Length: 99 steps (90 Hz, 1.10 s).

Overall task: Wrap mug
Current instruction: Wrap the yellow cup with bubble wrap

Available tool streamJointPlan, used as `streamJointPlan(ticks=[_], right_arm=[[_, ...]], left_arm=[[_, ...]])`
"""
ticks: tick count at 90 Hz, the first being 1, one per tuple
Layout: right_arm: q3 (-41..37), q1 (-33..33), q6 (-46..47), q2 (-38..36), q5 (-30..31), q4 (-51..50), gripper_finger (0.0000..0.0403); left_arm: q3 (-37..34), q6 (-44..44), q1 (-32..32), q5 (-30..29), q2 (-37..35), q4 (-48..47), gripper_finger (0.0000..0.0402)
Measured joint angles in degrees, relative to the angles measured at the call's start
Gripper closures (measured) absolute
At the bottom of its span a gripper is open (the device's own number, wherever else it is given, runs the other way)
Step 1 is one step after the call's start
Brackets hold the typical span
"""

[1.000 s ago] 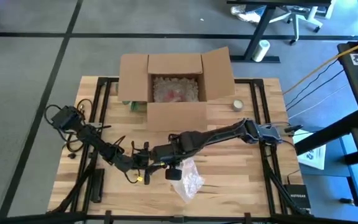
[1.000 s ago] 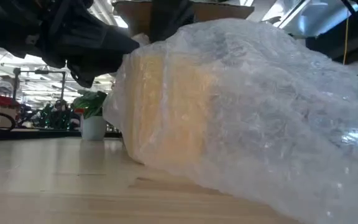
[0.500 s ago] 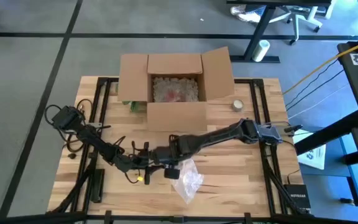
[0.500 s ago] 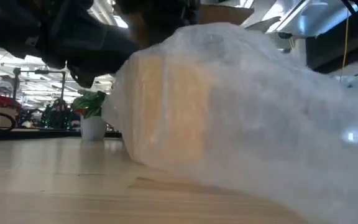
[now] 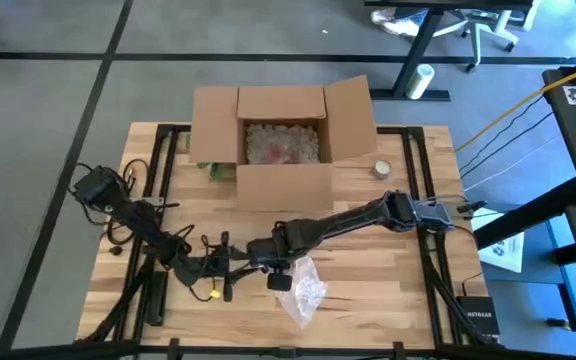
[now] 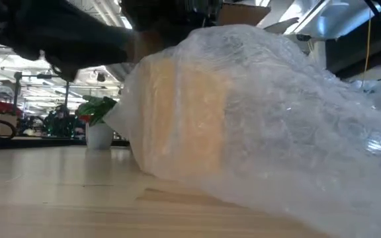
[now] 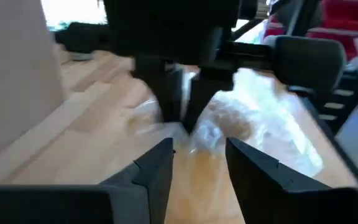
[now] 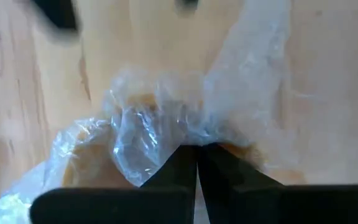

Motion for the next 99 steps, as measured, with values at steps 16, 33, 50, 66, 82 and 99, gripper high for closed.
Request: streamJointPlan(ticks=[16,33,50,66,82,99], right_arm=[[-4.79,0.02,-0.23,-0.27,-0.82,6.02,0.0403],[-10.53,-0.09,-1.07,-0.59,-3.10,12.87,0.0403],[-11.95,-0.07,-0.74,-0.66,-2.49,14.22,0.0403],[-12.15,-0.63,7.89,-0.66,1.35,17.01,0.0403],[-11.74,-0.79,15.26,-0.56,9.03,20.94,0.0403],[-6.67,-0.79,14.73,0.20,8.28,21.99,0.0403]], left_arm=[[-0.01,-5.53,-3.91,-2.34,-3.51,-7.83,0.0270],[-0.04,-19.21,-5.43,-2.32,-1.88,-16.57,0.0270],[-0.04,-19.88,-5.17,-2.17,0.37,-13.45,0.0270],[-0.02,-17.66,-4.68,-1.84,0.71,-10.33,0.0270],[-0.02,-17.48,-4.83,-1.05,0.73,-9.98,0.0270],[-0.02,-15.19,-4.75,1.15,0.73,-7.51,0.0270]])
